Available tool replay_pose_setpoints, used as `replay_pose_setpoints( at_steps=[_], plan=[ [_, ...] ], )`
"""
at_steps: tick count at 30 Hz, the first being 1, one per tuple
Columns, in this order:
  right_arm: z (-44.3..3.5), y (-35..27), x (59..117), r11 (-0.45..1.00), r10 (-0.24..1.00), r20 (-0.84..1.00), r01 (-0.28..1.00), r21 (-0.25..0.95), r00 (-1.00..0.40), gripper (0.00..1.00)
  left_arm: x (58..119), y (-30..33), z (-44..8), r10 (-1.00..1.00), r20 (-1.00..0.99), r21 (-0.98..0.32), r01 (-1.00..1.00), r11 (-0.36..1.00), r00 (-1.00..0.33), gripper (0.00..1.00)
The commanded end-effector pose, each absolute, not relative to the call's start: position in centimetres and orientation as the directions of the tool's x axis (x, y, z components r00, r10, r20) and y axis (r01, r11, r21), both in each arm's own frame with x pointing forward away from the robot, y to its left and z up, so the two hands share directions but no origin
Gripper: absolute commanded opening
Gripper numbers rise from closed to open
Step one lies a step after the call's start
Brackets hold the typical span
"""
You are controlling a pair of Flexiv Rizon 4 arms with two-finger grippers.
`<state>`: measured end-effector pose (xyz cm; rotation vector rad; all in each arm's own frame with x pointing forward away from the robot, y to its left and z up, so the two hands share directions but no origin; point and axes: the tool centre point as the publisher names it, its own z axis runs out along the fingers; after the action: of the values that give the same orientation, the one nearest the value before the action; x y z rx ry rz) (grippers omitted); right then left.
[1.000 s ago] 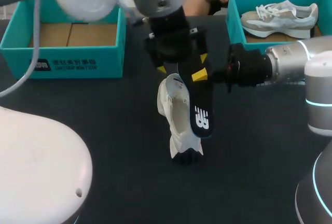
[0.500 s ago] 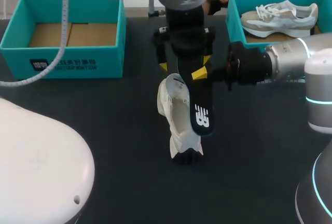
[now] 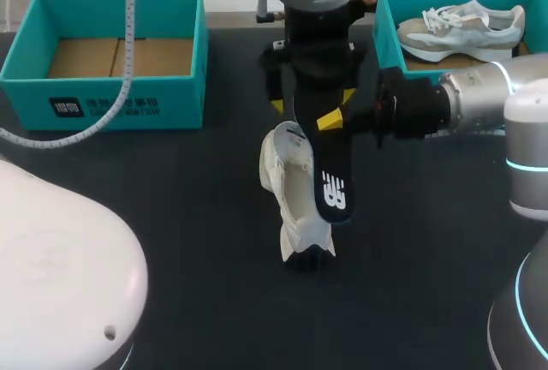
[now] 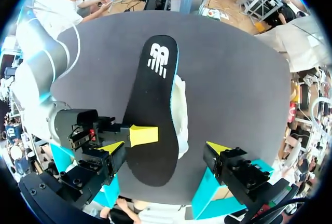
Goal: Take the shoe out of the shoebox, open the shoe tongue, remove and reinsert the insole, then place the shoe into the shoebox
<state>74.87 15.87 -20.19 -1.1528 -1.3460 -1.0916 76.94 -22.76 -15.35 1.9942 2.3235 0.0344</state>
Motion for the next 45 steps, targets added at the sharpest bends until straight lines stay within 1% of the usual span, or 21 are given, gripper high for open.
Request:
replay_pose_setpoints(
  at_steps=[1,5,10,14,18,20,23,34,37,45],
  plan=[
    [-20.3,16.0,74.9,0.136,0.075,0.997,0.99,0.021,-0.031,0.0,77.3,-23.5,-15.6,0.989,-0.03,0.066,0.987,0.149,-0.148,1.0],
    [-20.2,16.0,74.9,0.136,0.077,0.997,0.991,0.02,-0.03,0.0,77.5,-23.4,-15.6,0.989,-0.045,0.063,0.988,0.142,-0.14,1.0],
    [-20.4,15.9,74.7,0.132,0.076,0.997,0.991,0.017,-0.027,0.0,77.9,-22.4,-14.9,0.96,-0.26,-0.009,0.994,0.109,-0.108,1.0],
    [-20.3,15.7,74.9,0.136,0.077,0.997,0.991,0.015,-0.026,0.0,78.4,-21.4,-14.8,0.909,-0.406,-0.008,0.995,0.1,-0.095,1.0],
    [-20.1,15.3,75.0,0.136,0.083,0.996,0.991,0.012,-0.024,0.0,78.0,-20.2,-14.2,0.824,-0.564,0.002,0.998,0.064,-0.052,1.0],
    [-20.1,15.2,75.0,0.135,0.086,0.996,0.991,0.013,-0.024,0.0,77.7,-19.9,-14.2,0.805,-0.593,0.022,0.999,0.044,-0.023,1.0],
    [-20.0,15.0,75.0,0.131,0.089,0.996,0.991,0.013,-0.024,0.0,77.3,-19.8,-14.3,0.769,-0.639,0.013,1.0,0.024,-0.011,1.0],
    [-19.8,14.7,74.9,0.125,0.095,0.995,0.992,0.01,-0.022,0.0,76.9,-18.5,-14.0,0.629,-0.777,-0.013,1.0,0.009,-0.016,1.0],
    [-19.7,14.7,74.9,0.124,0.096,0.995,0.992,0.01,-0.022,0.0,76.7,-18.2,-13.8,0.612,-0.79,-0.039,0.999,0.025,-0.045,1.0],
    [-19.9,14.6,74.9,0.133,0.093,0.995,0.991,0.011,-0.023,0.0,76.7,-18.2,-13.8,0.612,-0.79,-0.039,0.999,0.025,-0.045,1.0]
  ],
)
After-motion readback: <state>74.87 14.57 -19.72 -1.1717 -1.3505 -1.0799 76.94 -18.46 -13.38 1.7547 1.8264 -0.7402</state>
